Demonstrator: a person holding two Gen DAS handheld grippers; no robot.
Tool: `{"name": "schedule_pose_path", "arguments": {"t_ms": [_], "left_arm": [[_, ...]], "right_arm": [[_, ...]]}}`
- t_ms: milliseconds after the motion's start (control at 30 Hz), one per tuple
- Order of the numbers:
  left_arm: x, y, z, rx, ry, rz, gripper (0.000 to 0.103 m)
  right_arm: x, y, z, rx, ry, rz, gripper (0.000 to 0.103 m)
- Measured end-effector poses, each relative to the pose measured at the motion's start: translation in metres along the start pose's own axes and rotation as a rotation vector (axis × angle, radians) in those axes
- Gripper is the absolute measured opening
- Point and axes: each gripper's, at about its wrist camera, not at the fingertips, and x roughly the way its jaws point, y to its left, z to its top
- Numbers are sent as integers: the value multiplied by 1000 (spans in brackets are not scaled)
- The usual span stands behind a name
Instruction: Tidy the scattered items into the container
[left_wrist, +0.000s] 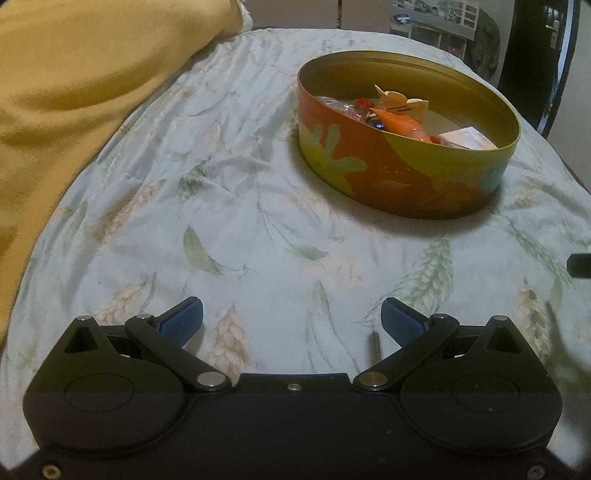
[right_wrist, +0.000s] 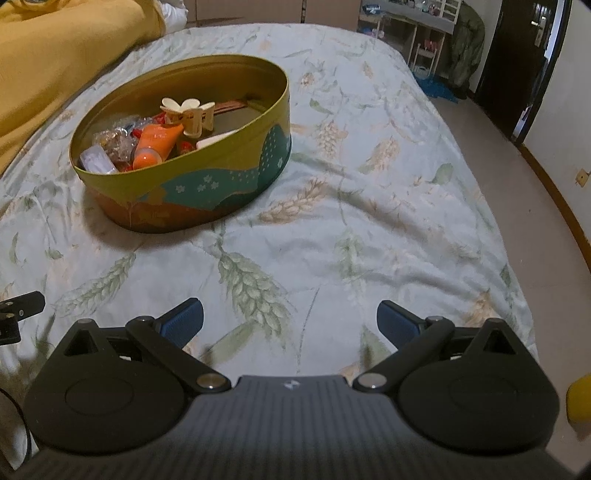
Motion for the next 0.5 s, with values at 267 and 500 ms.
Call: {"name": "schedule_pose_path", "arguments": {"t_ms": [267,500], "left_arm": [[14,-3,-2,-16,2,5,102],[27,-8,-1,-16,2,15,103]], "right_arm": [[15,16,-1,-26,29,0,103],[26,31,-3,-73,38,14,103]]}}
